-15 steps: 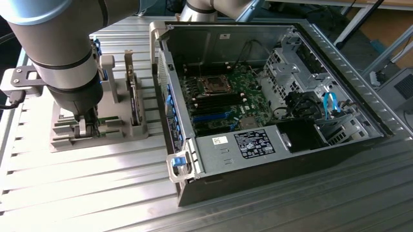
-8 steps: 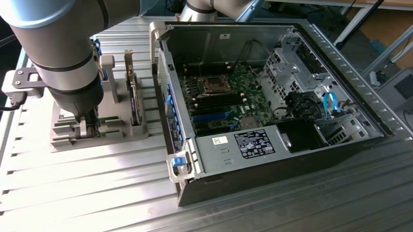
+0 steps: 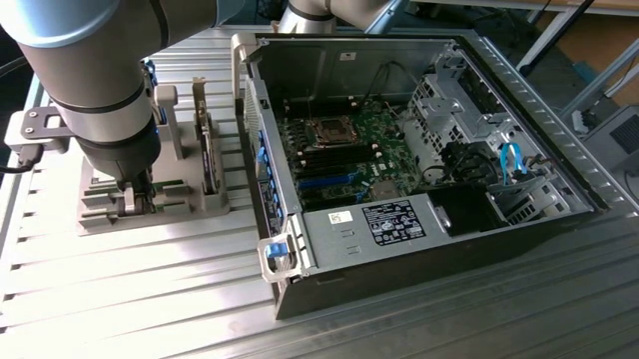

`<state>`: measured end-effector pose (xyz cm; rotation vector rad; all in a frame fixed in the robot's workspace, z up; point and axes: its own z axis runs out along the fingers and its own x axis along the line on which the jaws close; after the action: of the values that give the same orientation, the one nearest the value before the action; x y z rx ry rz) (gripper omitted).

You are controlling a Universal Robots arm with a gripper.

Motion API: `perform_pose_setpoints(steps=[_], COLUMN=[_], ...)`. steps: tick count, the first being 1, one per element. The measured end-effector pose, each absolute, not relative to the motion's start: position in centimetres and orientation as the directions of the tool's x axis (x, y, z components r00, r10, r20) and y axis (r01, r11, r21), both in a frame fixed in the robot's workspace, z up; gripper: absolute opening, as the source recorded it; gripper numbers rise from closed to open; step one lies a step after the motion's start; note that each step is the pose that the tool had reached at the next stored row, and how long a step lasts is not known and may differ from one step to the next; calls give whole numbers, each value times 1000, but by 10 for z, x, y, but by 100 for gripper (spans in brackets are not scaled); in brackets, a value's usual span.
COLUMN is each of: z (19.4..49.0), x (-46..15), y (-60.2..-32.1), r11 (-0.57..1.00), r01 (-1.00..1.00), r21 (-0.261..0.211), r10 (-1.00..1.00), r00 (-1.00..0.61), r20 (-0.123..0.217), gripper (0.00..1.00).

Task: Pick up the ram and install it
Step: 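Pick up the ram and move it above insertion slot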

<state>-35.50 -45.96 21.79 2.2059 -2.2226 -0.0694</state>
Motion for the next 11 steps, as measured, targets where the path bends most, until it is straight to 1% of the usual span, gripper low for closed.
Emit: perform_pose_setpoints(steps=[11], z=[213], x=[-355], y=[-456], r11=[7], r01=[-999], r21=[38], r10=[-1000], r00=[-8], r20=[-25], gripper=[31])
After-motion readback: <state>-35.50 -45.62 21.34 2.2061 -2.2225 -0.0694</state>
